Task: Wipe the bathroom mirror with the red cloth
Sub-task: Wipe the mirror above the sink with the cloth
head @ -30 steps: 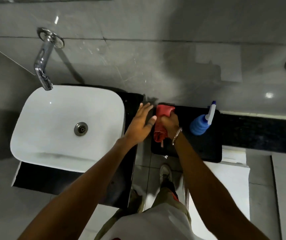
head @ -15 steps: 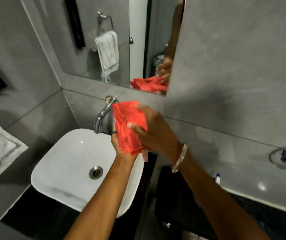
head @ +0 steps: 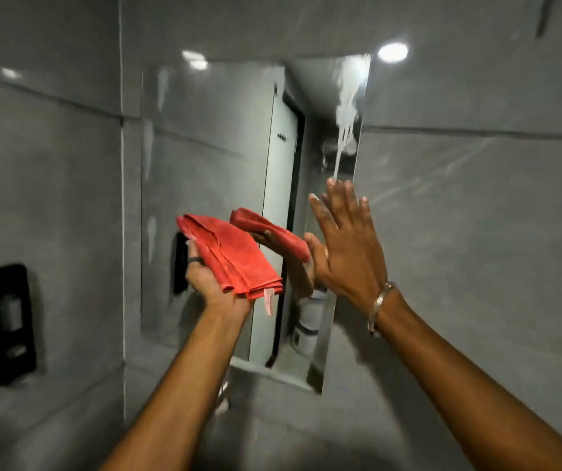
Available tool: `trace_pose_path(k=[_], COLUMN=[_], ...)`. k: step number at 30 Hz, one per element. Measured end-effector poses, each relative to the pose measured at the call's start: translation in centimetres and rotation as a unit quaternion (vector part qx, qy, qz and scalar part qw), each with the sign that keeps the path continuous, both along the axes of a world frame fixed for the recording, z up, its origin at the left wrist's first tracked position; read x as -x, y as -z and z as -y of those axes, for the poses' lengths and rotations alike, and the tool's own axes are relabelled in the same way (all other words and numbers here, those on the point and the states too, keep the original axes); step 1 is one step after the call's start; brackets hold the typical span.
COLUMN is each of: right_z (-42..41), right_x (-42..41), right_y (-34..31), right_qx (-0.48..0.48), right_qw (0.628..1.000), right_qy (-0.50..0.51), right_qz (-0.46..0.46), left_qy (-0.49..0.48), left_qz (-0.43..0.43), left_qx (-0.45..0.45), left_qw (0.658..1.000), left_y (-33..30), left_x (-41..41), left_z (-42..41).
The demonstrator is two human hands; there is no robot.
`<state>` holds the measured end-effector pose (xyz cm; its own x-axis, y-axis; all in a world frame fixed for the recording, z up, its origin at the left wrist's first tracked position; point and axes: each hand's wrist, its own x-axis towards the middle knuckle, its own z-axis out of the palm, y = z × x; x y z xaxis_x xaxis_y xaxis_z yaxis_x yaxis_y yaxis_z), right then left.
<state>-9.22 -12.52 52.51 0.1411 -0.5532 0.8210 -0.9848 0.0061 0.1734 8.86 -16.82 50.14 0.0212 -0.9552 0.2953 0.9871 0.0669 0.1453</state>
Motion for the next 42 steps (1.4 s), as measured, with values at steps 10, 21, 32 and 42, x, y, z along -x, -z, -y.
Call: trace_pose_path(k=[10, 21, 32, 42], right_z=[2.6, 4.7, 3.7, 3.5], right_x=[6.4, 8.2, 7.8, 9.3], right_y=[-14.4, -14.7, -14.6, -15.2], right_qx=[0.137, 0.237, 0.229, 0.212], right_qw=[0.983, 0.967, 0.969, 0.967], right_qy=[0.122, 0.094, 0.094, 0.137], right_qz=[-0.022, 0.003, 0.025, -0.04], left_qy=[-0.523, -0.631, -0.647, -0.693], left_qz=[0.234, 0.605, 0.613, 0.574], left_qx=[0.169, 0.187, 0.295, 0.291], left_qw=[0.802, 0.449, 0.345, 0.325], left_y=[-20.4, -22.1, -22.3, -21.8], left_x=[7.0, 14.9, 12.7, 14.0], left_z=[3.5, 6.0, 6.8, 8.6])
